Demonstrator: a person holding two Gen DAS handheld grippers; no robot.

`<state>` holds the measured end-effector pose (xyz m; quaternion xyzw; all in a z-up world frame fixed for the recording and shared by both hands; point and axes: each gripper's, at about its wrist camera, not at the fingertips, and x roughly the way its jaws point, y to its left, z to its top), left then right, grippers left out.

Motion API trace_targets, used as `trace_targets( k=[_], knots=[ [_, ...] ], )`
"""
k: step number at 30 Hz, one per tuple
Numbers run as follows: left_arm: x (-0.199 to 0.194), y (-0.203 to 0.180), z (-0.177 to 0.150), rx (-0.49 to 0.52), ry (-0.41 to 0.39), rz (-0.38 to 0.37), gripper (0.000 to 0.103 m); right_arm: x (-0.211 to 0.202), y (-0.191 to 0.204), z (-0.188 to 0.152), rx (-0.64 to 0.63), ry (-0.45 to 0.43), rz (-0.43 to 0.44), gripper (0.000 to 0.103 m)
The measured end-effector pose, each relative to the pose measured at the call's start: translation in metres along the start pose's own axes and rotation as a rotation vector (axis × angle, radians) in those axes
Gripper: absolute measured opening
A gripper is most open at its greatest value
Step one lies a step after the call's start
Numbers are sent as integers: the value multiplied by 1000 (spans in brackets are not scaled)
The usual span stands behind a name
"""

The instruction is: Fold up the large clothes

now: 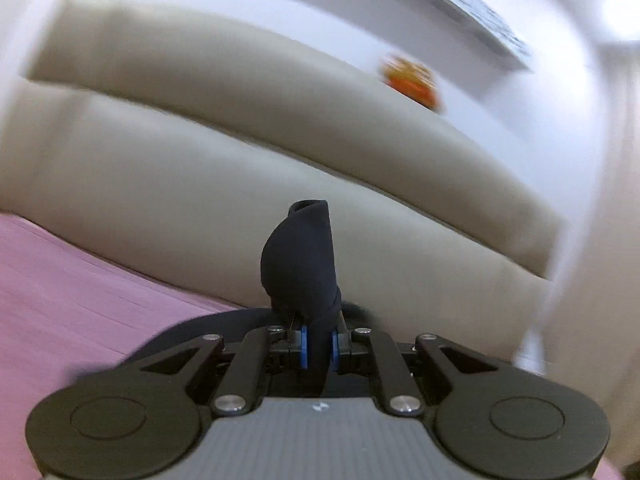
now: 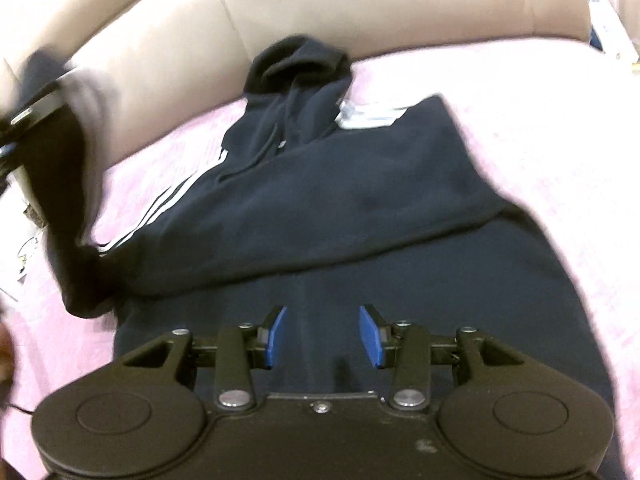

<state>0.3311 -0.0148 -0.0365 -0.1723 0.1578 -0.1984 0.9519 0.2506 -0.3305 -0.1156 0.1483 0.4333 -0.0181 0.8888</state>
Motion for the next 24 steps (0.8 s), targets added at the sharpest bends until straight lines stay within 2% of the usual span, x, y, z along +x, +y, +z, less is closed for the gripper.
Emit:
trace_targets(
  k=[3, 5, 6, 7, 8, 9, 11, 14, 15, 18, 20, 24],
  knots=[
    [47, -56, -32, 45, 72, -118, 12, 2, -22, 8, 17, -19, -28, 51],
    [73, -84, -57, 69, 115, -130, 14, 9, -38, 13, 39, -4, -44, 51],
    [91, -92, -74, 64, 157, -127, 23, 14, -46, 14, 48, 4, -54, 51],
    [106, -94, -89, 55, 200, -121, 40, 18, -51, 15, 51, 8, -57, 52],
    [119, -95, -100, 46, 239, -109, 49, 23, -56, 17, 48, 15, -56, 57],
    [128, -92, -113, 39, 280, -97, 59, 28, -60, 20, 46, 22, -54, 67],
    [135, -85, -134, 28, 351, -74, 59, 37, -62, 26, 45, 20, -37, 76],
    [115, -52, -140, 0, 399, -62, 61, 53, -59, 44, 25, 11, 37, 76],
    [107, -43, -137, -13, 399, -64, 65, 56, -58, 50, 10, -13, 42, 76],
    [76, -23, -130, -8, 395, -60, 66, 72, -59, 66, -30, -57, 0, 78],
    [61, -7, -114, 5, 384, -2, 66, 86, -68, 73, -14, -40, -15, 78],
    [38, 34, -90, -73, 334, 141, 65, 111, -79, 75, 44, 49, 73, 78]
  ],
)
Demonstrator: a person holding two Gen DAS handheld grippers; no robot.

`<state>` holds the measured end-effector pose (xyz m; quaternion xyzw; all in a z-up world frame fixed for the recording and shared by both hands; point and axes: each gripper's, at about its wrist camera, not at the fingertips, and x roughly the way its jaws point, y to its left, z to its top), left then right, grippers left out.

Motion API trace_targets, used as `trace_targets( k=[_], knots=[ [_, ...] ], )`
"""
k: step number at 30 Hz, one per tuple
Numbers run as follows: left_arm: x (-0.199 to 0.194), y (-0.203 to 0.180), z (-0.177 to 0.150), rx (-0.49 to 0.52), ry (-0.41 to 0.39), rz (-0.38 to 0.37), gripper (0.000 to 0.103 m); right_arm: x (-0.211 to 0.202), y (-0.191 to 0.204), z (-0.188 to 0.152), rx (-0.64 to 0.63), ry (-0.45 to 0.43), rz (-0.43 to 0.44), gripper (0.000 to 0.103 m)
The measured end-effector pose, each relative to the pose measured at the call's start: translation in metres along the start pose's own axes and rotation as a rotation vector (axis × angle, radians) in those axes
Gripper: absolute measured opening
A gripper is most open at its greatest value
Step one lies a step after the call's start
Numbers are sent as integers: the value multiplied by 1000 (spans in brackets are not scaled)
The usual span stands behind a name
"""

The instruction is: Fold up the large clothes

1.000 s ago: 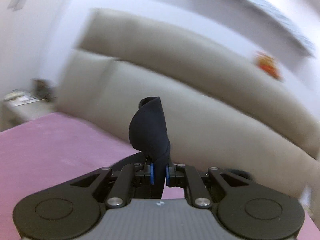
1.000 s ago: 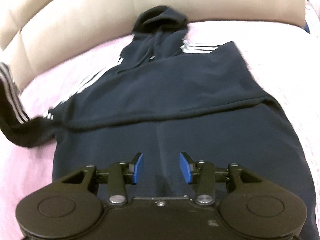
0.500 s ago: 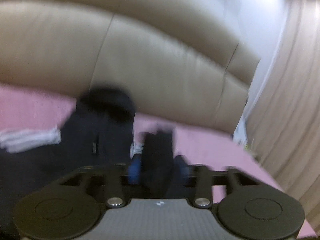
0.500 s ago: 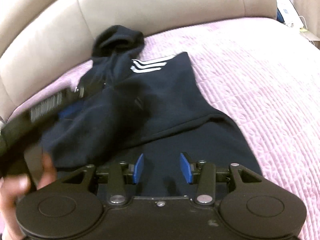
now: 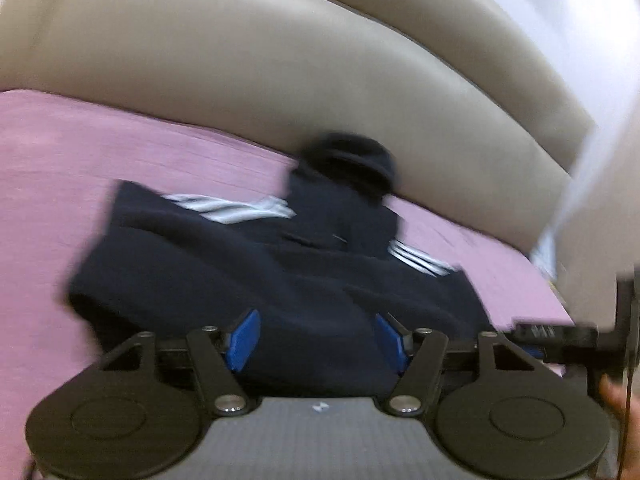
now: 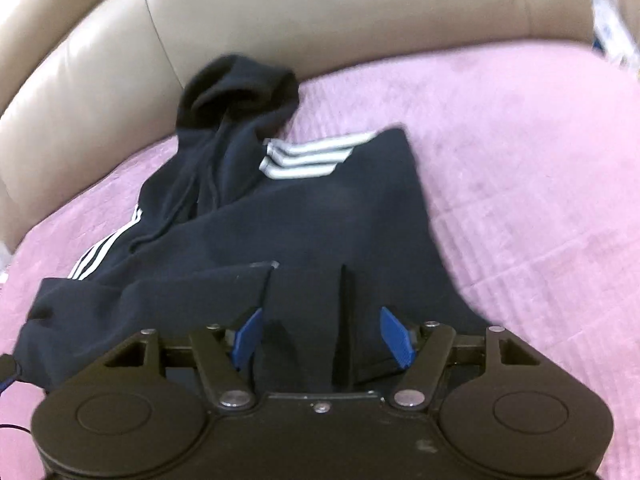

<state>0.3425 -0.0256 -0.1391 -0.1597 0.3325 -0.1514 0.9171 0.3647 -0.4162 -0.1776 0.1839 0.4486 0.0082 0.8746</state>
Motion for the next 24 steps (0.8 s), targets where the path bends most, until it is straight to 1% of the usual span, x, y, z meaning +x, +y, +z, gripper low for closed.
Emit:
trace_targets(
  k=[1, 2, 3, 4, 5, 8, 10, 12, 14, 15, 16, 17, 18, 19, 20, 21, 22, 23, 24],
  knots=[
    [-4, 9, 5, -14, -11, 25, 60, 5, 1, -1, 1, 22, 23, 77],
    [-10, 17, 13, -10, -24, 55, 58, 7, 6, -3, -17, 25, 30, 67],
    [-14, 25, 19, -3, -41, 90, 57, 6, 14, -7, -53, 14, 25, 46],
    [-18, 33, 25, -2, -52, 122, 57, 4, 24, -8, -92, 7, 15, 33],
    [-22, 41, 29, -5, -54, 143, 57, 1, 32, -8, -121, -6, 5, 9],
    [-27, 56, 41, -17, -68, 195, 57, -24, 49, -1, -166, -90, 3, 7],
    [-26, 58, 46, 7, -65, 238, 52, -49, 53, 11, -188, -178, -31, 6],
    [-23, 57, 50, 31, -53, 275, 49, -75, 47, 25, -168, -265, -76, 6],
    [-23, 59, 54, 30, -56, 257, 48, -92, 34, 35, -143, -337, -140, 6],
    [-20, 58, 56, 22, -59, 240, 48, -96, 25, 38, -137, -353, -163, 7],
    [-16, 58, 58, 18, -51, 223, 48, -92, 18, 41, -123, -335, -169, 12],
    [-9, 56, 57, 21, -35, 207, 48, -83, 11, 44, -101, -288, -172, 21],
    [2, 54, 56, 29, -6, 186, 48, -67, 3, 46, -87, -217, -182, 54],
    [14, 52, 53, 39, 42, 162, 48, -53, -3, 44, -88, -177, -226, 67],
    [28, 50, 48, 53, 104, 144, 48, -45, -6, 40, -101, -168, -288, 70],
    [47, 46, 40, 90, 219, 135, 48, -40, -8, 36, -119, -164, -346, 62],
    [61, 43, 31, 128, 298, 162, 44, -42, -9, 33, -117, -166, -364, 62],
    [66, 41, 25, 156, 319, 207, 42, -49, -11, 29, -96, -186, -343, 62],
    [64, 38, 21, 182, 309, 223, 42, -58, -10, 27, -78, -214, -304, 62]
  ],
)
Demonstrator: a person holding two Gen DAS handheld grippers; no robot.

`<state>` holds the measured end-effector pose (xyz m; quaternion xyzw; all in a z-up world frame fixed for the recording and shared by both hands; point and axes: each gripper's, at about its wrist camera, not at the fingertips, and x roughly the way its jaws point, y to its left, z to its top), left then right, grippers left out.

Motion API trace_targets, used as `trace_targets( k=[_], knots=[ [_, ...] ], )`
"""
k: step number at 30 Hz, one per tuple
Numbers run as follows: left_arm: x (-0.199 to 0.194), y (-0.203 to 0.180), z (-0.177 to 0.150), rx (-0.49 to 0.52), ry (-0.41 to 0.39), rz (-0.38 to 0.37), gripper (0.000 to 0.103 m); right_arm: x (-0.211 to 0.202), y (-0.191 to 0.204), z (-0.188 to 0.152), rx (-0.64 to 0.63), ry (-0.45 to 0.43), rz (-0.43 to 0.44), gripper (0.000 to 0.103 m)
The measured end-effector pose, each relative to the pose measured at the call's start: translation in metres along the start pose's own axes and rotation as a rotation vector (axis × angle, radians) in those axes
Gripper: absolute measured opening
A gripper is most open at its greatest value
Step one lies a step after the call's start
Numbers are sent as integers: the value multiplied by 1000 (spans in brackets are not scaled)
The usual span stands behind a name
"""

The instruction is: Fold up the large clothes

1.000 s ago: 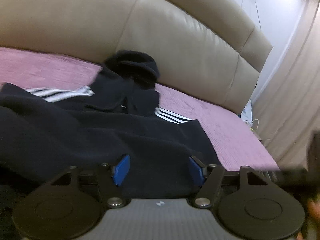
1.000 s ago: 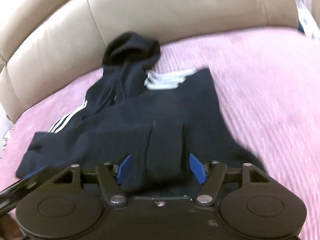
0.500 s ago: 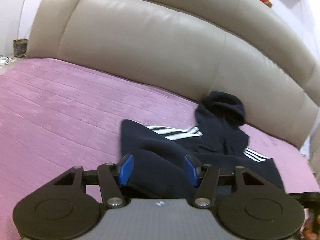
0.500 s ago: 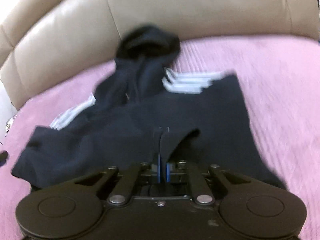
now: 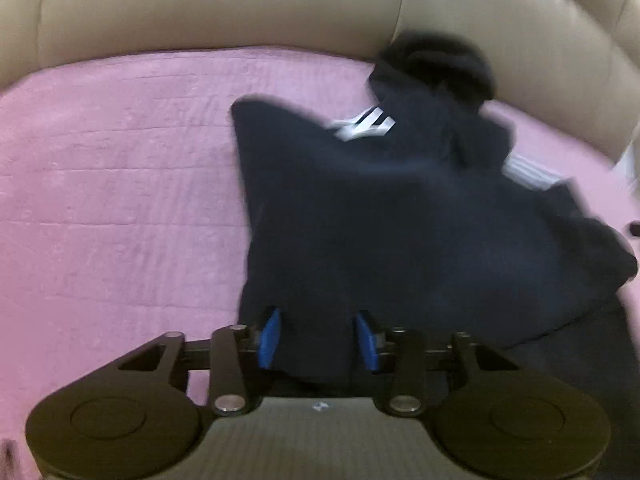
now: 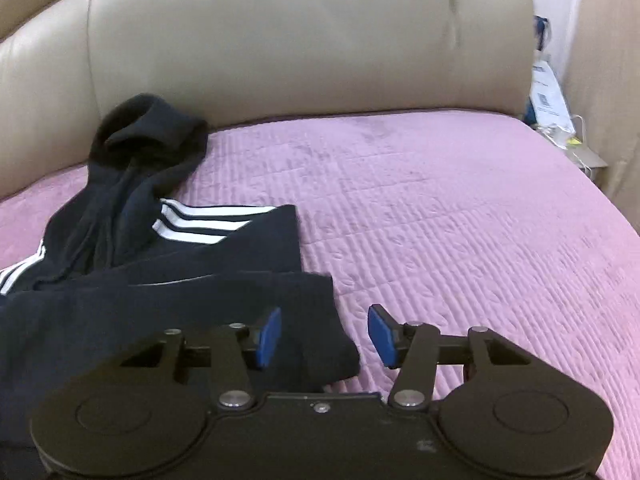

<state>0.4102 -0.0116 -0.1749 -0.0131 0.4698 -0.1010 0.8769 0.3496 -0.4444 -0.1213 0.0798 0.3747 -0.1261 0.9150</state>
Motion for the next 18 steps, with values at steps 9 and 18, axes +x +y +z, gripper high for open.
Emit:
trace_targets(
  k=[9, 18],
  knots=[
    [-30, -1, 27, -100, -178, -223, 39, 12, 37, -27, -125, 41, 43, 8],
    [32, -12, 10, -57, -45, -122, 14, 43, 32, -39, -106, 168, 77, 9]
  ],
)
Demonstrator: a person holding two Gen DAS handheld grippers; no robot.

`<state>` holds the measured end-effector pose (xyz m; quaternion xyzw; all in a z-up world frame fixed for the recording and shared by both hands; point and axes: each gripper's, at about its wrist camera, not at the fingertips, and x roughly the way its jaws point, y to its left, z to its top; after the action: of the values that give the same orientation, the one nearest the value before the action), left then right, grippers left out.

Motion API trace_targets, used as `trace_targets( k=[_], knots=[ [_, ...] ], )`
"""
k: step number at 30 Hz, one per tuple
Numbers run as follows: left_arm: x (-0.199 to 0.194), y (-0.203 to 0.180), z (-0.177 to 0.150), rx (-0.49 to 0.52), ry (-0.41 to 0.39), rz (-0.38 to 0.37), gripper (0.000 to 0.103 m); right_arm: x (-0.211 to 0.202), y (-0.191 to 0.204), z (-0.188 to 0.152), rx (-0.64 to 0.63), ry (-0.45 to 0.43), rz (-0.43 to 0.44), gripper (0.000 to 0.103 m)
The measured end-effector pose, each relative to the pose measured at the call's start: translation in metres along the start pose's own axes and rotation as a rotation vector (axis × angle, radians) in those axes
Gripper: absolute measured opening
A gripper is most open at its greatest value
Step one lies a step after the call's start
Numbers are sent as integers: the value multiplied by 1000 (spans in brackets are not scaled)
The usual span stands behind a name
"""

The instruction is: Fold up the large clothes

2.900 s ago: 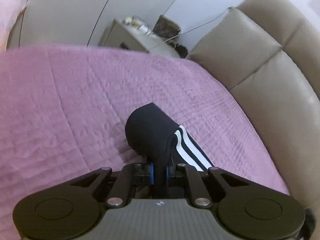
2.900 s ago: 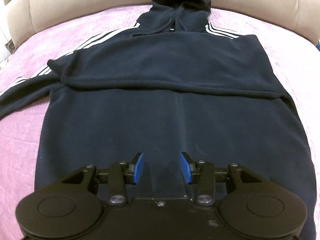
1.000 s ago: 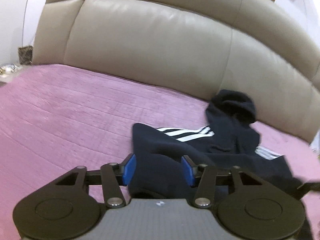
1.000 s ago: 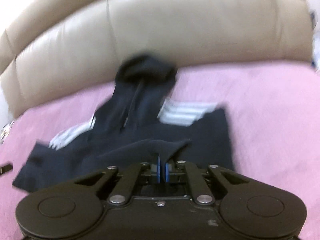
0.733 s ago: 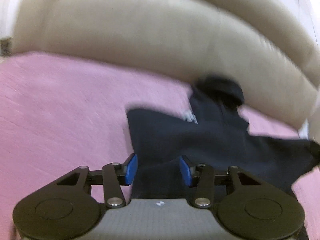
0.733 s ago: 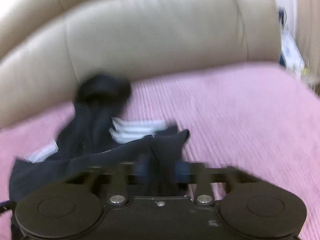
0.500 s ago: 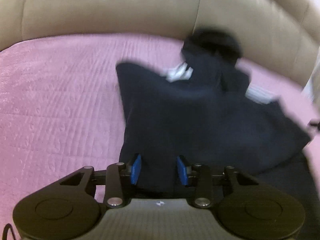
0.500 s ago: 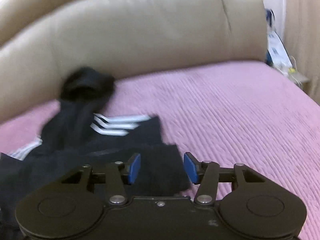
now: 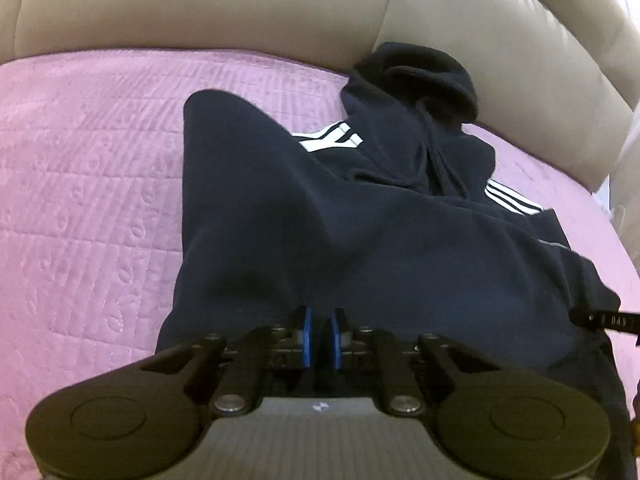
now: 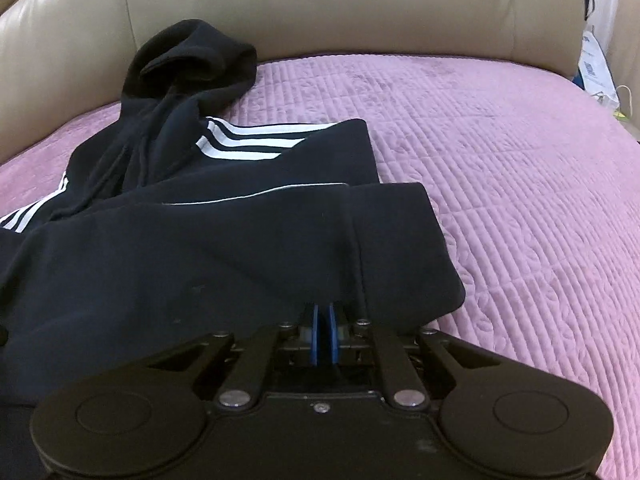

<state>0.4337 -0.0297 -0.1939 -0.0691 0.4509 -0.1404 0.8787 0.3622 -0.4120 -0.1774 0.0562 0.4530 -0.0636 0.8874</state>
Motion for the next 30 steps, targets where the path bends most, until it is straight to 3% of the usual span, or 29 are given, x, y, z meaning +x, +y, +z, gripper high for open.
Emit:
trace_targets(
  k=[3, 7, 9, 12, 13, 15, 17, 22, 26, 30],
  knots=[
    [-12, -10, 3, 41, -34, -7, 17, -14, 2, 11, -22, -37, 78, 11],
    [-29, -27, 19, 47, -141, -111, 29, -34, 15, 32, -75, -139, 142, 13],
    [-22, -36, 27, 50, -149, -148, 30, -30, 25, 47, -100, -169, 183, 14],
    [1, -47, 31, 73, -133, -126, 30, -15, 44, 70, -142, -213, 188, 23],
    [10, -49, 30, 69, -122, -123, 30, -7, 50, 81, -144, -245, 189, 28],
    [26, -50, 28, 56, -103, -105, 32, 11, 60, 105, -98, -303, 179, 71],
    [41, -50, 24, 55, -72, -83, 41, 33, 70, 136, -57, -312, 201, 70],
    [43, -60, 10, 168, -112, -79, 60, 78, 95, 198, -38, -322, 180, 67],
    [49, -62, 3, 220, -136, -95, 64, 101, 101, 223, 1, -282, 180, 68],
    [50, -48, -2, 163, -183, -167, 68, 109, 101, 234, 70, -264, 202, 75]
  ],
)
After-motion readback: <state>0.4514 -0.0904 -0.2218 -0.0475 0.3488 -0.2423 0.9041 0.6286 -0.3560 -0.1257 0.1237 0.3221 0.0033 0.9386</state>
